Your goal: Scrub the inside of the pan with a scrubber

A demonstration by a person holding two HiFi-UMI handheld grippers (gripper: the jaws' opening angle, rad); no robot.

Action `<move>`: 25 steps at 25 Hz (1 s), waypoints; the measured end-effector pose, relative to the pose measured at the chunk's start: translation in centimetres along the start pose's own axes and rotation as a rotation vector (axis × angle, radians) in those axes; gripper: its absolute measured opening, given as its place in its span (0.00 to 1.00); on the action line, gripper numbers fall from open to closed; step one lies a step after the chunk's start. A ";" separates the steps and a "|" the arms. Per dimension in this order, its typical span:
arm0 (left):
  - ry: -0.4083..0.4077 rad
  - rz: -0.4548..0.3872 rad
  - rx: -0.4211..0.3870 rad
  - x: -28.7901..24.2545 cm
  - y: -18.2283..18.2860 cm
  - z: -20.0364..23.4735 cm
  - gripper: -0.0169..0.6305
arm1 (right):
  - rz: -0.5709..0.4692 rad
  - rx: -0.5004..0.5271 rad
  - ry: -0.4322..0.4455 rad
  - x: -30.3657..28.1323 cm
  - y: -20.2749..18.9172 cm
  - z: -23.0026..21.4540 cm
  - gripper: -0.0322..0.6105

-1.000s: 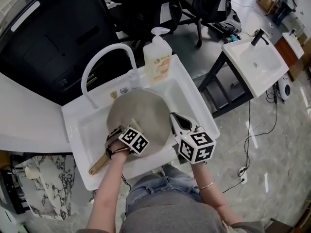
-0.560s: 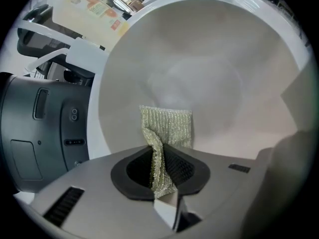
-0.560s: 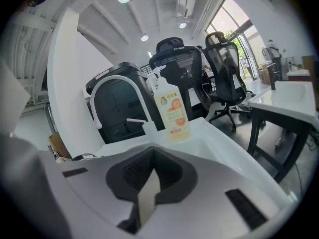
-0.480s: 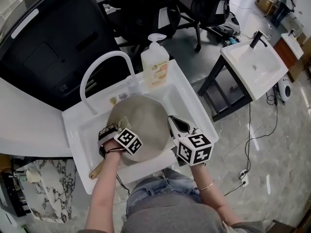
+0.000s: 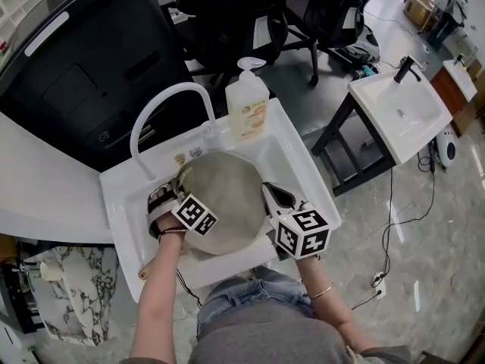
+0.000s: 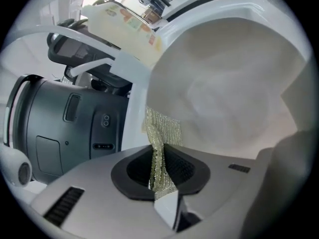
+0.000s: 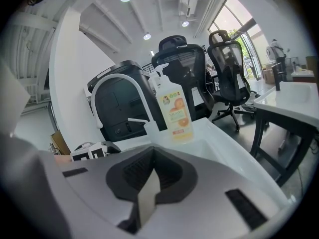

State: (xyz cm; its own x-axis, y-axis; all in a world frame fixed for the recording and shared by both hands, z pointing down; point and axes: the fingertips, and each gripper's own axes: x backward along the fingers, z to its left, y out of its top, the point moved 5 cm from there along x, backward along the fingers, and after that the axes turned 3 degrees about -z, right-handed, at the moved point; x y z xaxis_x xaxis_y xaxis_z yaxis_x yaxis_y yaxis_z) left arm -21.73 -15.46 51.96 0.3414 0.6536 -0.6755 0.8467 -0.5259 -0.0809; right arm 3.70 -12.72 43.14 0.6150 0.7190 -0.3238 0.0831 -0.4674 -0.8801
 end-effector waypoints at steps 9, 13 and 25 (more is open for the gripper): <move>0.085 -0.251 0.158 3.4 3.3 1.9 0.13 | -0.002 0.011 -0.009 0.3 0.1 0.1 0.07; 0.071 -0.363 0.275 5.5 4.6 2.5 0.13 | -0.009 0.016 -0.015 0.5 0.1 0.4 0.07; -0.181 -0.679 0.657 11.6 6.1 1.5 0.13 | -0.064 0.065 0.028 0.9 0.4 2.5 0.07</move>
State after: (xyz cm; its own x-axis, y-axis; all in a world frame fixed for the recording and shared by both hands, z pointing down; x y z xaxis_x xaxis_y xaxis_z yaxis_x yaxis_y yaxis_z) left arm -13.21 -11.90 42.47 -0.2519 0.8661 -0.4318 0.4245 -0.3020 -0.8536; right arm 2.33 -10.95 41.59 0.6314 0.7316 -0.2570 0.0727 -0.3858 -0.9197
